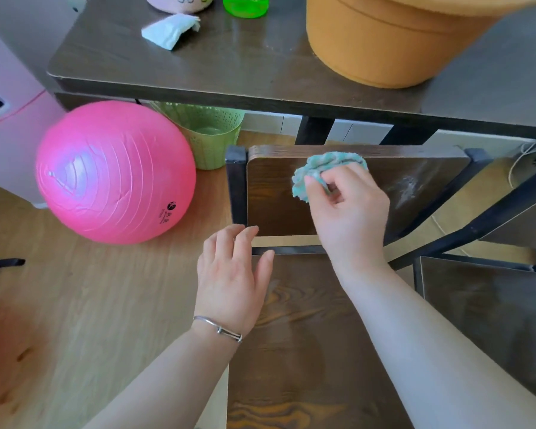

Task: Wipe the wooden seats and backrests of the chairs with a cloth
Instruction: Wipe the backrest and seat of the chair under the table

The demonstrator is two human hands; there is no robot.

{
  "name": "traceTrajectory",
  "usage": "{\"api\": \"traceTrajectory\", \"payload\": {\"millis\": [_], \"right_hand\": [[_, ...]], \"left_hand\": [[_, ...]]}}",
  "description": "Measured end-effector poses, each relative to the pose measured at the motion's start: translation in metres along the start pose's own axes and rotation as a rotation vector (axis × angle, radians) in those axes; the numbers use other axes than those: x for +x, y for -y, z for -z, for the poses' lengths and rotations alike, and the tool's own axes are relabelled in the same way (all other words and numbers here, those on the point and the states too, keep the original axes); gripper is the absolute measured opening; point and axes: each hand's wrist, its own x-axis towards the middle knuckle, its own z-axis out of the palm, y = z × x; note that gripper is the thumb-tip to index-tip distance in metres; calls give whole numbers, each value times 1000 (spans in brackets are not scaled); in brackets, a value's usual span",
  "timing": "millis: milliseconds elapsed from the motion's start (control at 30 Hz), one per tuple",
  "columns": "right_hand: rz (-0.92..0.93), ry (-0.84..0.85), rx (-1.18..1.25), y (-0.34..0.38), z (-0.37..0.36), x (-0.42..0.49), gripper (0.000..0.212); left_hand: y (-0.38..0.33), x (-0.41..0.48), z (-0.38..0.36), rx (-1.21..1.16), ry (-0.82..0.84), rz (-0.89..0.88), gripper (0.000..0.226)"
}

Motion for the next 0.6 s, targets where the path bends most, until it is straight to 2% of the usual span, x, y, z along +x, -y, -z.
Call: {"api": "traceTrajectory", "payload": {"millis": [100,233,300,367,533,600], "right_hand": [[7,112,-14,-17,-17,-22,21],[-129,339,-111,-57,-56,-78,20],[-177,375,-119,-68,-62,-89,19],[-158,331,-72,-64,-54,-80,22],[-34,10,42,-28,13,-4,23],[-19,-43,36,-25,26,11,23]], "left_hand": [[-6,8,-3,-6,4,6,50],[-7,6,-8,17,25,6,52],[-8,2,-11,28,30,-6,52],[-8,-1,-13,25,19,-25,51],[-20,-1,-15,18,18,-9,49],[-26,0,-15,35,32,-14,50]]}}
